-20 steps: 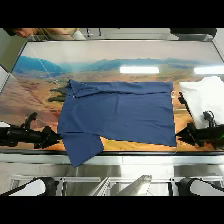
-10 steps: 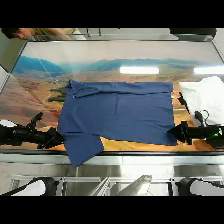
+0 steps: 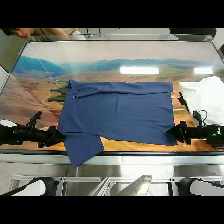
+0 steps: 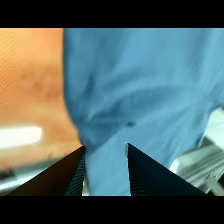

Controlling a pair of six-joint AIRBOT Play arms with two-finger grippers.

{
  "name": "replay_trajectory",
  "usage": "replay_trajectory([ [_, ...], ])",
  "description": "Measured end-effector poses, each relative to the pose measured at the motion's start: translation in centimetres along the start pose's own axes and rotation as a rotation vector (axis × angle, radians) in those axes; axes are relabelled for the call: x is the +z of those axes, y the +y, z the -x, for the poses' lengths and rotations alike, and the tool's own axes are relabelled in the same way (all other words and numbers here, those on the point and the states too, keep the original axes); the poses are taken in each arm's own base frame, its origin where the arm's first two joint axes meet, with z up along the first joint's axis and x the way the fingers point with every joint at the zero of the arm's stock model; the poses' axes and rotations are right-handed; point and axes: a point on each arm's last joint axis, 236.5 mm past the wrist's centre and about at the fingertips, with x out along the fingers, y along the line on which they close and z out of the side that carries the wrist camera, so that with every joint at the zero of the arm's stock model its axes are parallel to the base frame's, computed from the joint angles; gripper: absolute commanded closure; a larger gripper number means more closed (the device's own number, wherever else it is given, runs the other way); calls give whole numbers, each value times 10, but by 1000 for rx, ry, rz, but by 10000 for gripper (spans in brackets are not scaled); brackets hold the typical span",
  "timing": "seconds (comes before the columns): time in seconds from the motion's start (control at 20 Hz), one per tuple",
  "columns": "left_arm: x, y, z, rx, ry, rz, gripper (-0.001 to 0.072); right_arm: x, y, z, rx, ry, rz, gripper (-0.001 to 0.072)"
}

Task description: Fold the shirts.

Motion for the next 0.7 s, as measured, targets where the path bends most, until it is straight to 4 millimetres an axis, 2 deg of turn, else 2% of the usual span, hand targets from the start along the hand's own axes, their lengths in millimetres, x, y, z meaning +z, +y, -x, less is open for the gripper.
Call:
replay_trajectory([
  [0.25, 5, -9, -1, -38, -24, -7, 412, 0, 1, 0, 3, 0, -1, 395],
  [0.4, -9, -10, -9, -68, 11, 18, 412, 0, 1, 0, 4, 0, -2, 396],
  [0.5, -26, -11, -19, -97, 58, 45, 413, 0, 1, 0, 4, -1, -2, 396],
  [0.55, -32, -11, -22, -106, 79, 54, 447, 0, 1, 0, 4, -1, -2, 396],
  [0.6, -36, -10, -25, -110, 93, 58, 563, 0, 1, 0, 4, -1, -2, 397],
  [0.65, -38, -8, -27, -108, 100, 60, 643, 0, 1, 0, 4, -1, -2, 397],
  [0.7, -38, -6, -28, -105, 104, 55, 644, 0, 1, 0, 5, 0, -2, 423],
])
